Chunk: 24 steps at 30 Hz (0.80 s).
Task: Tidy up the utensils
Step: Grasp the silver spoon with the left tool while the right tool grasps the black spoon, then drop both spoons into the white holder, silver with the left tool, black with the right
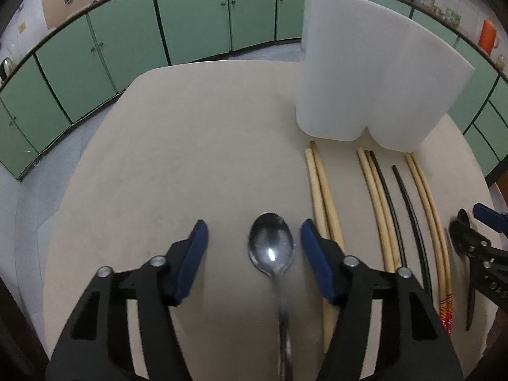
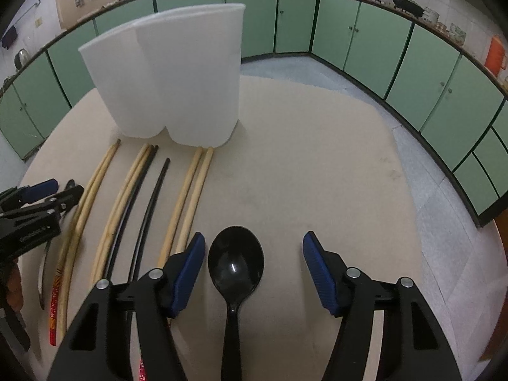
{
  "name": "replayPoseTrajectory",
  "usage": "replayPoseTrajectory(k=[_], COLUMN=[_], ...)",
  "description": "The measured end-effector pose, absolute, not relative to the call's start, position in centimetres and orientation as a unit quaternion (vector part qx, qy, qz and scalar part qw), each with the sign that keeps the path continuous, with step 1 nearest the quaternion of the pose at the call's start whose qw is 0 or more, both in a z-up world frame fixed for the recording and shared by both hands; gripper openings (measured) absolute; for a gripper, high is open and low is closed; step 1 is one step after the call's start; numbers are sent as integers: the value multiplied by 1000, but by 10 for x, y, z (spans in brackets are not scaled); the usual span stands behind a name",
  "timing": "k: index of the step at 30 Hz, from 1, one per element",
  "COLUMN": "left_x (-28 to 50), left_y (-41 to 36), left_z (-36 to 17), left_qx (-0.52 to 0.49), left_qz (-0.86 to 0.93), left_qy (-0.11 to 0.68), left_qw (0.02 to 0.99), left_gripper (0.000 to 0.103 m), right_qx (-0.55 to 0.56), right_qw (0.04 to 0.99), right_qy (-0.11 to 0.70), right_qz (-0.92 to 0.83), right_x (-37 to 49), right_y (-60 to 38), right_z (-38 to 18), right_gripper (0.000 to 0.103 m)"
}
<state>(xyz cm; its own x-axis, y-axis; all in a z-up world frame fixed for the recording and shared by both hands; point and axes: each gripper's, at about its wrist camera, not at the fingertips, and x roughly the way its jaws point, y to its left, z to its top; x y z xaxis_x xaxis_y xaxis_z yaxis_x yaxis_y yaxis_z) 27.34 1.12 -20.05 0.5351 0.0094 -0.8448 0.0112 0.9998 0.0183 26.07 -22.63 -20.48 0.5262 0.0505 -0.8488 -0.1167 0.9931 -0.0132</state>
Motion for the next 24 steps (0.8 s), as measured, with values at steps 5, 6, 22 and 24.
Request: replayPoseTrajectory(k=[5,6,22,24], left_x=[269,269,210,205], left_y=[0,-3,18,20], left_z=[-198,-197,-160,-149], left_qx=[3,2,-37,-45], left_qz=[-18,-19,-59,-62], left_qy=[481,480,317,290], left_qw=[877,877,946,954], left_gripper=[28,28,27,27], right_qx=[-23,-20,54,72], right_qw=[866,865,933,941], right_qy=[498,498,340,311], right_qz=[50,51,109,116], right_x=[270,270,238,240], right_y=[-230,-231,-265,-266], right_z=[-207,-207,-153,-142], right_gripper=[49,46,34,34])
